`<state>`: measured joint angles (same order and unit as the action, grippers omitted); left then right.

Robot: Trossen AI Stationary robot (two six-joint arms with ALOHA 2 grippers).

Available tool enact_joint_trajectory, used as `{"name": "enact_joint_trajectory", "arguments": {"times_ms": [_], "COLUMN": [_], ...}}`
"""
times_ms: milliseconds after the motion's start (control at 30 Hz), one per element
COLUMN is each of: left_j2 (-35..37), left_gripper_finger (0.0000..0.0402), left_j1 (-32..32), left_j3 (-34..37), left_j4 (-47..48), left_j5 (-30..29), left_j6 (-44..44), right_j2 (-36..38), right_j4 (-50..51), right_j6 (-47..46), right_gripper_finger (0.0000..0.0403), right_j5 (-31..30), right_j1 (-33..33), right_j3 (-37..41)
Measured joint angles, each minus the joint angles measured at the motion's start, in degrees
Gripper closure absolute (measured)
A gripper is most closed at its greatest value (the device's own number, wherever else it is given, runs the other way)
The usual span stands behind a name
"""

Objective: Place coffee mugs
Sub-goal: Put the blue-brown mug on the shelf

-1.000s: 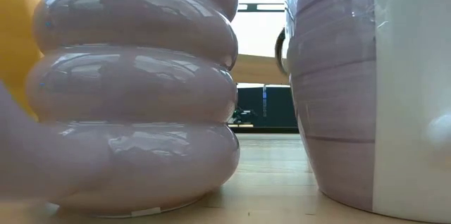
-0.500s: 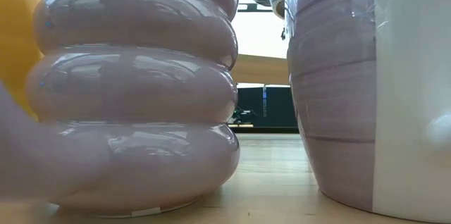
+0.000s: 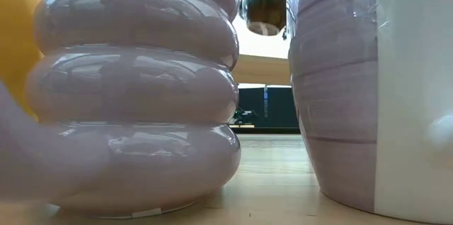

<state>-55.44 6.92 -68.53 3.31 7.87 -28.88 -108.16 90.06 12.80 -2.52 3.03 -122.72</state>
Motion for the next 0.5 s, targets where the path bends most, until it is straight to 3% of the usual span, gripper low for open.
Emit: {"name": "enact_joint_trajectory", "arguments": {"times_ms": [500], "left_j2": [-0.04], "left_gripper_finger": [0.0251], "left_j1": [0.00], "left_j3": [0.00], "left_j4": [2.58], "left_j5": [-2.63], "left_j6": [-0.39], "right_j2": [-0.52], "right_j4": [-0.78], "right_j6": [15.69], "right_gripper_finger": [0.0358], "right_j5": [-0.82], "right_j1": [-16.33], "right_j3": [0.03]}}
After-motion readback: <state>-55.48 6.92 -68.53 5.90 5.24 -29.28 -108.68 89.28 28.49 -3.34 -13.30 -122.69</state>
